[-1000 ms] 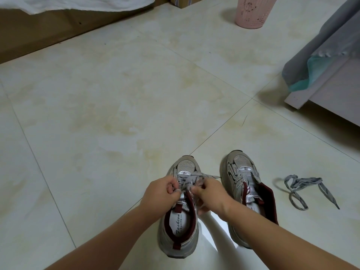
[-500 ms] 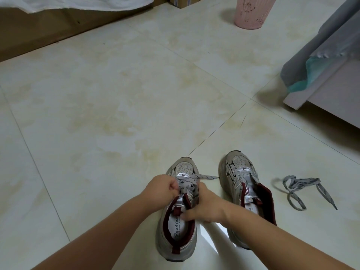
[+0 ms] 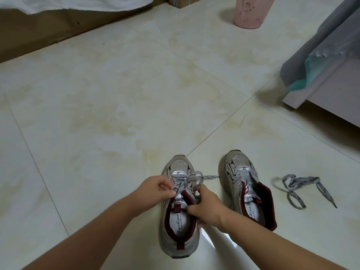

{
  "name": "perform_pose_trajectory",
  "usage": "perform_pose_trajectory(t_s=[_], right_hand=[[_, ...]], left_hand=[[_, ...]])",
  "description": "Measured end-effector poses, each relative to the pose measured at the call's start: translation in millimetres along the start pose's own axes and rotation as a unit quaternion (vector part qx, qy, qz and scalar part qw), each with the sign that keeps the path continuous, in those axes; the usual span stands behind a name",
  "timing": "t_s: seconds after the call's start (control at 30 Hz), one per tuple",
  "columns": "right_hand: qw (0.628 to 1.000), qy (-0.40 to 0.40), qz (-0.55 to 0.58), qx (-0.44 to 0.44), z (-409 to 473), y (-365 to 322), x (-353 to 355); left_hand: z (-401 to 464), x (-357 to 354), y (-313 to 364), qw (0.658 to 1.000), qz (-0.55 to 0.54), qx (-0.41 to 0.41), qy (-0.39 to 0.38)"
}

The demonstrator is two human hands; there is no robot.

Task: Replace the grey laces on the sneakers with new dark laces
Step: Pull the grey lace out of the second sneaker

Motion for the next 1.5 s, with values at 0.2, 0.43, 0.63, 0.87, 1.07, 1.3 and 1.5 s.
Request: perform_pose_trajectory(t_s=[0.2,0.43,0.63,0.87,1.07,1.3,1.5], right_hand=[[0.998,-0.012,0.067,-0.008,-2.3,5.5,0.5],[0.993,0.017,0.110,-0.027,1.9,7.7,1.6],[0.988,0.026,0.143,-0.042,1.8,10.2,-5.9],[0.989,0.058,0.126,-0.047,-2.2,10.5,-3.1],[0.994,0.023,0.103,-0.021,-8.2,-1.5,-5.3],[0.924,0.230,-0.203,0.228,-16.5,-80.7,44.0],[0.874,0.092,-0.408,0.247,15.2,-85.8,7.5]], left_hand=[[4.3,-2.5,8.4,0.996,0.069,-0.018,0.050],[13.5,-3.2,8.6,0.999,0.028,0.028,0.028],[4.4,4.9,3.8,1.000,0.029,0.009,0.000],[15.1,6.8,9.7,0.991,0.110,-0.003,0.071],[-3.1,2.1,-10.8,0.979,0.191,0.036,-0.065],[-9.7,-0.6,11.9,0.932,0.351,-0.089,0.034],[-3.2,-2.3,18.2,0.902,0.405,-0.120,0.092]])
Point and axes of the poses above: each hand's wrist, its own z-axis towards the middle knuckle, its own x-axis out of the back of the hand, y = z × x, the point moved 8 cm from there along z, towards the middle knuckle, and after that the axes turned 4 degrees about y, right-handed, at the moved point
